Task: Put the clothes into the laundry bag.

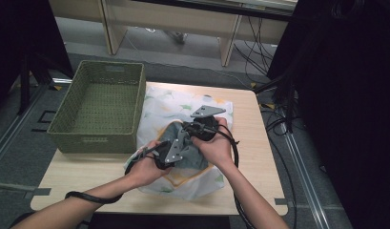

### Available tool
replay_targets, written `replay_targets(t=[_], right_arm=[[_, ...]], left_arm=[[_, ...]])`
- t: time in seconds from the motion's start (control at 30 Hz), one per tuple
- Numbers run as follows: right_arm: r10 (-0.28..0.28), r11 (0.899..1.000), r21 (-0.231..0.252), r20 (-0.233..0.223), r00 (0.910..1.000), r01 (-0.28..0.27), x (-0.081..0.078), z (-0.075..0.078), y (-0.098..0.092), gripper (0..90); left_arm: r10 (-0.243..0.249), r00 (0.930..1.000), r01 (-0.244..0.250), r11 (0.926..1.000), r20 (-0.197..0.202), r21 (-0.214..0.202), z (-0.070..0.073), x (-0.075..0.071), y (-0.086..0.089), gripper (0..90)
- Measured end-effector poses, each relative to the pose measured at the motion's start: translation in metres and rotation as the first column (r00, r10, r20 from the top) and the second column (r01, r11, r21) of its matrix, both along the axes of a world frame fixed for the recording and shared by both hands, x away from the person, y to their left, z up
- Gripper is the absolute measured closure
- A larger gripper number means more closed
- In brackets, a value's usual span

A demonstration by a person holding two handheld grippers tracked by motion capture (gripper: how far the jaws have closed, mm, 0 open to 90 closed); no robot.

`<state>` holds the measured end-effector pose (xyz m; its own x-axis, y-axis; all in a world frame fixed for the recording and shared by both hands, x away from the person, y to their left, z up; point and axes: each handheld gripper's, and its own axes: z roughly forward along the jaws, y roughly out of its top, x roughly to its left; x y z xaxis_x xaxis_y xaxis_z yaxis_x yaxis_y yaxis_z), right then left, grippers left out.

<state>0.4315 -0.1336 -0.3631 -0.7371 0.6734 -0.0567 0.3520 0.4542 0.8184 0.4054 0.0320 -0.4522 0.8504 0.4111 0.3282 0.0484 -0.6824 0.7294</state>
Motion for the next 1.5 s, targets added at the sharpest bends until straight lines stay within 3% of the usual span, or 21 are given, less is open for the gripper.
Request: replay_targets(t=[0.17, 0.23, 0.3, 0.37, 0.4, 0.47, 0.53, 0.57, 0.67, 0.83, 0.9, 0.97, 1.0, 1.1, 1.17, 1.3, 1.4, 1.5], right_arm=[[0.002, 0.999, 0.036, 0.053, 0.9986, -0.004, -0.006, 0.015, 0.001, 90.0], [0.002, 0.999, 0.045, 0.076, 0.9971, -0.005, -0.009, 0.02, 0.001, 90.0], [0.0, 0.999, 0.054, 0.093, 0.9957, -0.005, -0.011, 0.024, 0.001, 90.0], [-0.006, 0.999, 0.055, 0.097, 0.9953, 0.001, -0.009, 0.023, 0.001, 90.0], [-0.011, 0.999, 0.053, 0.087, 0.9961, 0.006, -0.007, 0.021, 0.0, 90.0], [-0.014, 0.999, 0.041, 0.068, 0.9976, 0.011, -0.004, 0.014, -0.001, 90.0], [-0.025, 0.999, 0.025, 0.037, 0.999, 0.024, 0.001, 0.004, -0.004, 90.0], [-0.028, 1.0, 0.009, 0.024, 0.9993, 0.028, 0.003, -0.001, -0.005, 90.0], [-0.036, 0.999, -0.014, -0.007, 0.9993, 0.036, 0.007, -0.013, -0.008, 90.0], [-0.036, 0.999, -0.026, -0.004, 0.9994, 0.035, 0.009, -0.012, -0.014, 90.0], [-0.045, 0.999, -0.025, -0.006, 0.999, 0.045, 0.009, -0.011, -0.016, 90.0], [-0.05, 0.998, -0.024, 0.001, 0.9987, 0.05, 0.009, -0.01, -0.017, 90.0], [-0.049, 0.998, -0.027, 0.003, 0.9988, 0.049, 0.009, -0.009, -0.017, 90.0], [-0.043, 0.999, -0.033, 0.007, 0.999, 0.043, 0.008, -0.009, -0.013, 90.0], [-0.038, 0.999, -0.034, 0.008, 0.9993, 0.038, 0.007, -0.009, -0.009, 90.0], [-0.028, 0.999, -0.044, 0.012, 0.9995, 0.028, 0.005, -0.009, -0.005, 90.0], [-0.018, 0.999, -0.041, 0.012, 0.9998, 0.019, 0.005, -0.009, -0.004, 90.0], [-0.021, 0.999, -0.029, 0.017, 0.9996, 0.021, 0.002, -0.007, -0.005, 90.0]], left_arm=[[0.094, 0.9932, -0.088, 0.992, 0.068, -0.091, 0.025, 0.012, 0.005, 79.7], [0.151, 0.982, -0.139, 0.9843, 0.113, -0.108, 0.029, 0.019, 0.005, 79.6], [0.194, 0.9716, -0.177, 0.9759, 0.136, -0.128, 0.026, 0.026, 0.003, 78.7], [0.221, 0.9672, -0.203, 0.9689, 0.125, -0.142, 0.014, 0.036, -0.002, 75.0], [0.217, 0.9696, -0.202, 0.9701, 0.113, -0.135, 0.008, 0.039, -0.004, 70.0], [0.23, 0.9705, -0.217, 0.9647, 0.074, -0.15, -0.007, 0.046, -0.008, 63.0], [0.181, 0.9823, -0.174, 0.9778, 0.049, -0.117, -0.016, 0.053, -0.013, 54.6], [0.159, 0.9867, -0.153, 0.9809, 0.035, -0.119, -0.019, 0.053, -0.014, 49.9], [0.117, 0.9919, -0.111, 0.9883, 0.049, -0.104, -0.014, 0.048, -0.014, 40.4], [0.084, 0.9937, -0.072, 0.9861, 0.074, -0.149, 0.014, 0.016, 0.01, 38.6], [0.105, 0.9881, -0.082, 0.9768, 0.112, -0.198, 0.027, 0.004, 0.027, 41.0], [0.148, 0.9754, -0.112, 0.9703, 0.163, -0.215, 0.038, -0.001, 0.044, 43.5], [0.172, 0.9698, -0.134, 0.9684, 0.173, -0.21, 0.04, 0.001, 0.052, 44.6], [0.213, 0.9669, -0.185, 0.9652, 0.141, -0.184, 0.036, 0.014, 0.064, 46.2], [0.204, 0.9691, -0.185, 0.9729, 0.139, -0.139, 0.03, 0.022, 0.062, 45.5], [0.159, 0.9756, -0.149, 0.9861, 0.152, -0.074, 0.016, 0.029, 0.041, 41.0], [0.162, 0.9662, -0.16, 0.9868, 0.2, -0.025, 0.011, 0.036, 0.027, 41.8], [0.163, 0.9573, -0.173, 0.9848, 0.239, 0.019, 0.012, 0.041, 0.02, 54.1]])
